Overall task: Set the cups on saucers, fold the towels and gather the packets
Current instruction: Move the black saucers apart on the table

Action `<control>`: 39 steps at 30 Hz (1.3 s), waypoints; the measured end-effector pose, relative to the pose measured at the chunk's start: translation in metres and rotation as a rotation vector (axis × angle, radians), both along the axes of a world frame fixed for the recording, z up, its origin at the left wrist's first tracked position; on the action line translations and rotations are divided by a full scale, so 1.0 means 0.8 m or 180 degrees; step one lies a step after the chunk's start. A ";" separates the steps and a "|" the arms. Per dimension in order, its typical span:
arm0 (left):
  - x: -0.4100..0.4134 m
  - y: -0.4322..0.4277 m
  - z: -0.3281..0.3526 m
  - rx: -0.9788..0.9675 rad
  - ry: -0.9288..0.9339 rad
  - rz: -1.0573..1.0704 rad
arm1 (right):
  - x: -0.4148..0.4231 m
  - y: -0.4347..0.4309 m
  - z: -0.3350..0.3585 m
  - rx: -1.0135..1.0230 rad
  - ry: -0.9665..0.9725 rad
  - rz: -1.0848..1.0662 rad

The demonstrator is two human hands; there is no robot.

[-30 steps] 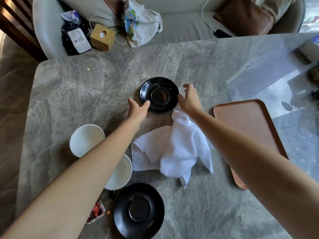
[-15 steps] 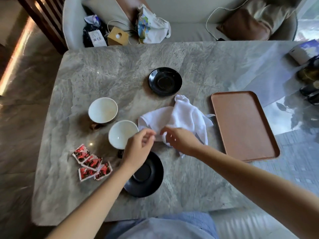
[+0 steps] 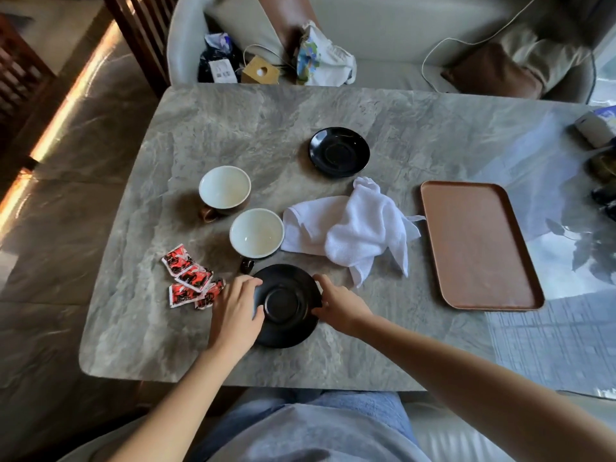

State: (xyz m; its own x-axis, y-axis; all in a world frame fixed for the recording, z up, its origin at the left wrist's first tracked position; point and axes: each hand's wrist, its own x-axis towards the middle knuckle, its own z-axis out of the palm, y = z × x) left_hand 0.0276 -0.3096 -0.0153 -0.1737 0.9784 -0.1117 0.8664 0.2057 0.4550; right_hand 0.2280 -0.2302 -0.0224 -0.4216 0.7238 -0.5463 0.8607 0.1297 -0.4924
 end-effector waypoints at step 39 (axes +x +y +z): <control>0.070 0.042 -0.039 -0.1538 -0.0870 -0.0684 | 0.122 0.004 0.003 -0.0036 -0.0121 -0.0275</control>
